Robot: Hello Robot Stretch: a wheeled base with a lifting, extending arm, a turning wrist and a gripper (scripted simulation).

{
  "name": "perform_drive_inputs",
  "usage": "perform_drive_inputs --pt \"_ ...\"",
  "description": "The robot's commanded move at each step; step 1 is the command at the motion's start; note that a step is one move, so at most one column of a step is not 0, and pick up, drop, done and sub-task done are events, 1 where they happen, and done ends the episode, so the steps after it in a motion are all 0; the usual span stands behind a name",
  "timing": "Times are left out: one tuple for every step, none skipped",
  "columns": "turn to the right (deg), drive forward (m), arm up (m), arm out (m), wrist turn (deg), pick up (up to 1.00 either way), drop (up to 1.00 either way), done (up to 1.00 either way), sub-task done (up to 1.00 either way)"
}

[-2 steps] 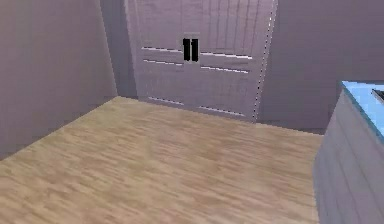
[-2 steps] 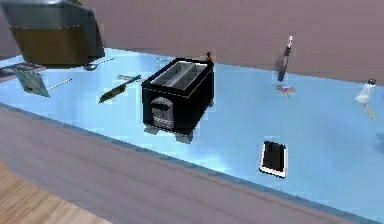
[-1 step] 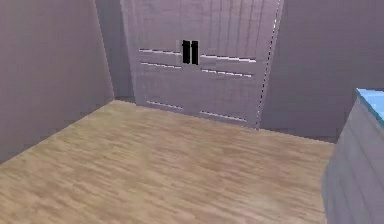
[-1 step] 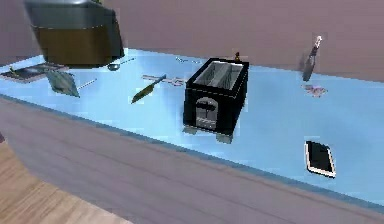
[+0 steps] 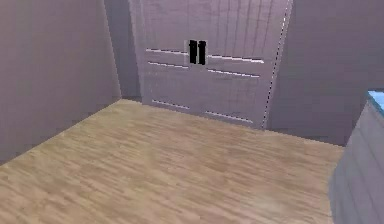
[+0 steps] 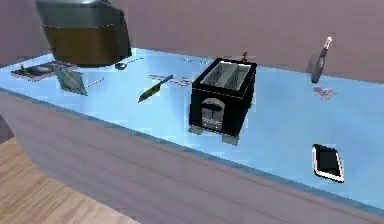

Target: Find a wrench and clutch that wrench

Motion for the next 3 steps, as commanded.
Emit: perform_drive_inputs --pt "45.0 0.0 0.0 0.0 0.0 0.0 0.0 0.0 0.0" --pt "42.0 0.0 0.0 0.0 0.0 0.0 0.0 0.0 0.0" --pt "0.0 0.3 0.0 0.0 0.0 0.0 0.0 0.0 0.0"
